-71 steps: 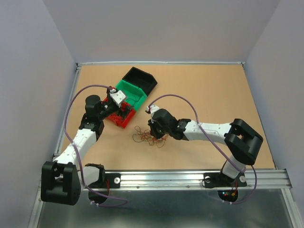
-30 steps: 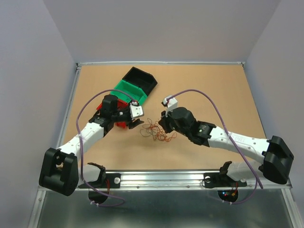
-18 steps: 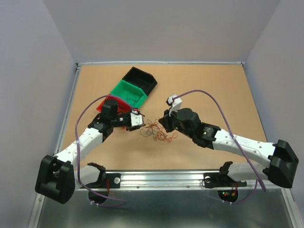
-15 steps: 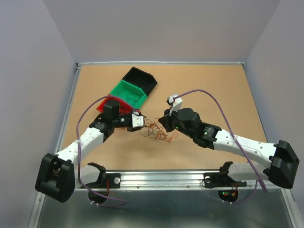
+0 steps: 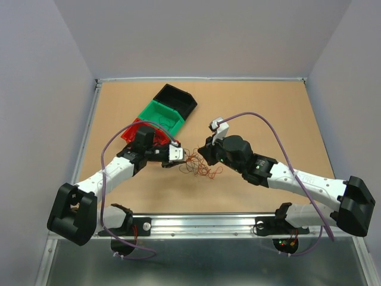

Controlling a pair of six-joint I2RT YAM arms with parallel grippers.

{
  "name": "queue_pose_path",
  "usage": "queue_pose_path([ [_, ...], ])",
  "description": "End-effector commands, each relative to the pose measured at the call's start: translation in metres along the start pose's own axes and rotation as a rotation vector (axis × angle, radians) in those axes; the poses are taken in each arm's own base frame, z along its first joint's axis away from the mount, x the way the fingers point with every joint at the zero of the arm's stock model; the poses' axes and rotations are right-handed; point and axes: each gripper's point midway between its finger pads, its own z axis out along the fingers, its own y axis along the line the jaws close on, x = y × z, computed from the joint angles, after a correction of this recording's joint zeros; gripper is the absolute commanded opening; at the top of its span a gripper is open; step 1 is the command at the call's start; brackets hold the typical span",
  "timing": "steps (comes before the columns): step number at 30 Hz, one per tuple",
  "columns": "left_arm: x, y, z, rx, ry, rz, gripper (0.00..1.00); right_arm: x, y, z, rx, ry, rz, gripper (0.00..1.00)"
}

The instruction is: Untangle the cables

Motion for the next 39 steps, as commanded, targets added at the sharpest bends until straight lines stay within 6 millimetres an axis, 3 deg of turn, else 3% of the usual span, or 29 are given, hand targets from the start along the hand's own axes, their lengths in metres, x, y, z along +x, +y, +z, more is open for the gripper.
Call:
queue_pose_path([
  [1,-0.020,0.005,0.001,0.025,-0.050,0.043,0.49,-0.010,0.005,-0.002,-0.028,-0.053,0.018,0.01],
  [13,-0.026,-0.002,-0.001,0.069,-0.058,0.035,0.49,-0.007,0.005,0.000,-0.025,-0.044,0.014,0.01],
  [20,-0.031,-0.002,-0.004,0.061,-0.065,0.035,0.67,-0.006,0.004,0.001,-0.021,-0.041,0.013,0.01],
  [27,-0.026,-0.005,-0.002,0.090,-0.049,0.005,0.68,-0.007,0.003,0.001,-0.013,-0.047,0.015,0.01],
  [31,-0.034,0.001,-0.008,0.062,-0.052,0.008,0.69,-0.006,-0.001,0.001,0.008,-0.049,0.018,0.01],
  [34,-0.043,0.007,-0.013,0.013,-0.076,0.003,0.77,-0.006,-0.001,0.002,0.010,-0.046,0.022,0.01],
  [39,-0.050,0.012,-0.017,-0.033,-0.091,-0.012,0.82,-0.006,-0.006,0.004,0.040,-0.052,0.029,0.01],
])
